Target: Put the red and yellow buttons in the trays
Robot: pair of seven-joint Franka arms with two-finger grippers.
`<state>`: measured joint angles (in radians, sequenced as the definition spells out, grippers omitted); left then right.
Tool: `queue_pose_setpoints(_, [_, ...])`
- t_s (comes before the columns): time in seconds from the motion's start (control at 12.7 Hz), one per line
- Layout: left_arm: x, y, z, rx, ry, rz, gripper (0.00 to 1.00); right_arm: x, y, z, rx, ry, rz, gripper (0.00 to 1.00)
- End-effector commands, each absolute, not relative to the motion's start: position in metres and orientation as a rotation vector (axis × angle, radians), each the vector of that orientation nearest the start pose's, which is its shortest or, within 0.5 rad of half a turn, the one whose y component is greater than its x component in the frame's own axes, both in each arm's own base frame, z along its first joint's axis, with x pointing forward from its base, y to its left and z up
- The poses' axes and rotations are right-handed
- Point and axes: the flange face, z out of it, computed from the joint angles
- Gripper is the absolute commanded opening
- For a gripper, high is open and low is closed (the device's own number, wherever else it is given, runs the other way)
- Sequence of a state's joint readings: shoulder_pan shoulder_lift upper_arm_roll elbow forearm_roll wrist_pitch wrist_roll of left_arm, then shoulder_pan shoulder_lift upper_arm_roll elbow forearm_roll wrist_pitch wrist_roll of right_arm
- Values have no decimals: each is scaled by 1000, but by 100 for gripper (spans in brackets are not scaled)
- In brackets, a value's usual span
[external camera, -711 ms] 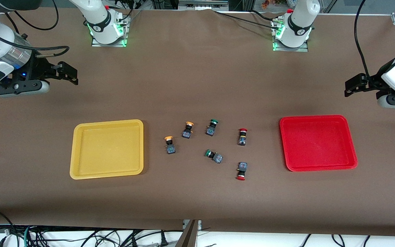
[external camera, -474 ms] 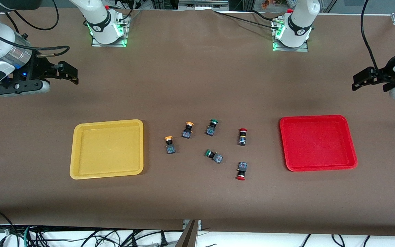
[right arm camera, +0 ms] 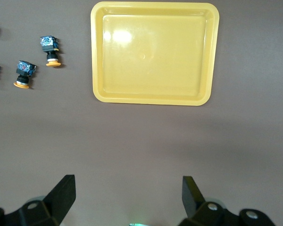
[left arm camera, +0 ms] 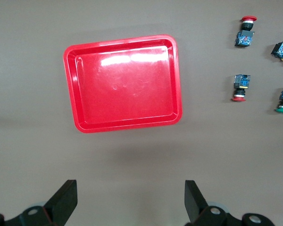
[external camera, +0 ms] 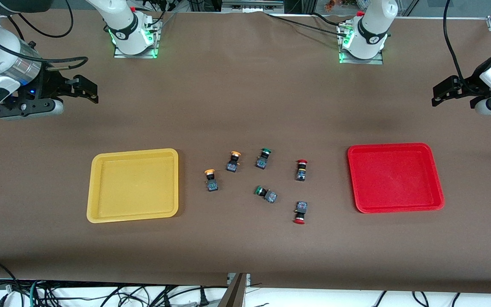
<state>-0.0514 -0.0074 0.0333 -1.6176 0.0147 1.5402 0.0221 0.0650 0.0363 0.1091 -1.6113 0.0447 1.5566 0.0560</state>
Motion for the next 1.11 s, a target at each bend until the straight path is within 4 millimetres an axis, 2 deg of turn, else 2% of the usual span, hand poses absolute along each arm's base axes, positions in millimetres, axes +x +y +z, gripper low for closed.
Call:
queue_pose_setpoints(0.0, [543,-9,606,-3116,53,91,100,551,109,583,-3104,-223,172,100])
queue_pose_setpoints(0.16, [543,-9,605,-3116,60,93,100,556,123,569,-3100,-241,193,100])
queue_pose_setpoints(0.24, [543,-8,606,-3116,58,98,100,563,134,553,-3090,-260,216,100])
queue_pose_setpoints(0.39, [543,-7,606,-3116,58,98,100,584,170,499,-3058,-220,233,100])
queue_pose_setpoints(0.55, [543,-7,606,-3114,60,98,100,596,230,443,-3042,-269,203,100])
queue_pose_setpoints(0.71, [544,-13,597,-3114,82,126,100,607,275,386,-3037,-243,148,100])
queue_pose_setpoints(0.79, [549,-22,575,-3109,106,195,100,608,304,354,-3030,-266,86,100])
queue_pose_setpoints(0.87, [561,-41,549,-3101,156,254,100,609,329,322,-3007,-293,19,100])
queue_pose_setpoints(0.95, [573,-60,519,-3091,202,300,100,612,342,288,-2993,-311,-28,100])
queue_pose_setpoints(1.03, [586,-82,489,-3088,252,305,100,620,346,264,-2989,-337,-87,100])
